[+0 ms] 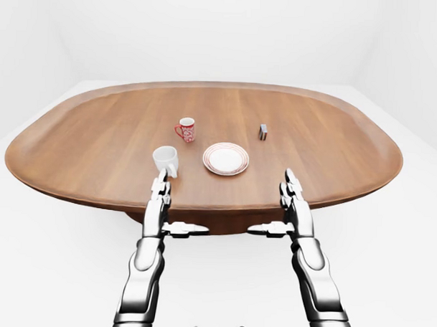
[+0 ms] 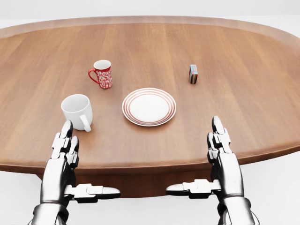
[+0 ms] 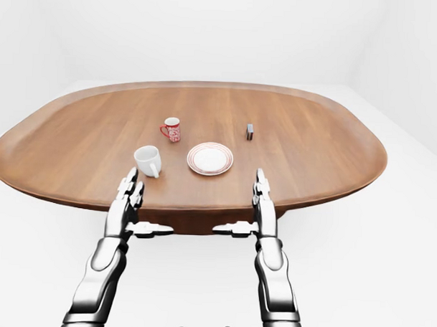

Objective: Put the white mug on the plate.

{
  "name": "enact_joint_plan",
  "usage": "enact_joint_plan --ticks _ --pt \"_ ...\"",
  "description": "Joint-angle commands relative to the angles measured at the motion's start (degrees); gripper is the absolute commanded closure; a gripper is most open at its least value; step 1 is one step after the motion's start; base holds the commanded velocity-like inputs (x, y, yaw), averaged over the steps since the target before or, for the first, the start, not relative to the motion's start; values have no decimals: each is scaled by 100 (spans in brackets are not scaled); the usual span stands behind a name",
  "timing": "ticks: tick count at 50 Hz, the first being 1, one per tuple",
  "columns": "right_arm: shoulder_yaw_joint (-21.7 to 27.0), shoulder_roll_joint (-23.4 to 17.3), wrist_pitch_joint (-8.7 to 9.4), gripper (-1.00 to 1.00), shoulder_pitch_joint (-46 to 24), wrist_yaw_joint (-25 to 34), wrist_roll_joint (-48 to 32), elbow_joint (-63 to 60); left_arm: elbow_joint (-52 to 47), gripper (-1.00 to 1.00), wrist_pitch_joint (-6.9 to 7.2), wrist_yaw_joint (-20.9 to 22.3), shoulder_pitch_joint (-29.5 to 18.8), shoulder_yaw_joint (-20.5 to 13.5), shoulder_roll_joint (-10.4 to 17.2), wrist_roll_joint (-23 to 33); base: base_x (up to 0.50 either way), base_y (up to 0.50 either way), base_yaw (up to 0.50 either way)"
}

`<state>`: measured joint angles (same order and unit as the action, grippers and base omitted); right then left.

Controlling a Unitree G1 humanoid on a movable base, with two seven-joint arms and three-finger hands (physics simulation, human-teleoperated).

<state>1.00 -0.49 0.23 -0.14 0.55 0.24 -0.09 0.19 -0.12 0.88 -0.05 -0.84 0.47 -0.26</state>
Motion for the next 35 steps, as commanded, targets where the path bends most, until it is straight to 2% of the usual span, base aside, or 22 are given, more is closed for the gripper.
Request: enact_joint_plan --ticks 1,5,6,7,9,12,13,15,19,20,22,23,24,25,28,31,35 --pt "178 -84 79 -100 -3 61 28 -105 -167 -100 54 142 82 -71 46 7 0 0 0" --pt "196 -94 221 -100 23 46 21 -344 -380 -100 180 144 121 -42 33 28 0 0 0" --pt "212 -102 382 -100 50 31 22 -587 -630 -100 367 118 140 -68 41 18 0 0 0" --pt "225 -109 477 -100 70 35 24 -751 -708 -100 399 108 140 -85 55 37 0 0 0" --pt "318 -142 477 -100 90 -4 13 -1138 -1065 -100 512 134 176 -148 78 -8 0 0 0" --pt "500 -187 477 -100 111 -13 85 -1732 -1455 -100 512 110 86 -362 139 -117 0 0 0" --pt "689 -243 477 -100 108 -50 172 -2327 -2093 -100 512 90 -2 -584 240 -253 0 0 0" --pt "907 -302 477 -100 107 -64 177 -2836 -2526 -100 512 31 -135 -889 337 -347 0 0 0" --pt "1766 -409 477 -100 154 -8 588 -4100 -3117 -100 512 -16 -264 -1707 608 -761 0 0 0" --pt "2256 -506 477 -100 136 7 875 -4672 -3180 -100 512 -10 -269 -2007 713 -888 0 0 0" --pt "2678 -595 477 -100 104 36 1017 -5032 -3309 -100 512 -49 -325 -2274 753 -1230 0 0 0" --pt "2877 -619 477 -100 70 40 1154 -5197 -3466 -100 512 -63 -299 -2351 776 -1388 0 0 0" --pt "3064 -648 477 -100 55 50 1284 -5338 -3534 -100 512 -178 -289 -2382 806 -1317 0 0 0" --pt "3354 -672 477 -100 79 88 1479 -5478 -3849 -100 512 -187 -202 -2459 739 -1490 0 0 0" --pt "3730 -635 477 -100 218 170 1732 -5459 -3954 -100 512 -420 -182 -2546 742 -1349 0 0 0" --pt "4113 -633 477 -100 349 219 2026 -5387 -3915 -100 512 -604 -242 -2851 790 -1787 0 0 0" --pt "4177 -715 477 -100 361 137 2168 -5435 -3945 -100 512 -775 -228 -2938 902 -1970 0 0 0"
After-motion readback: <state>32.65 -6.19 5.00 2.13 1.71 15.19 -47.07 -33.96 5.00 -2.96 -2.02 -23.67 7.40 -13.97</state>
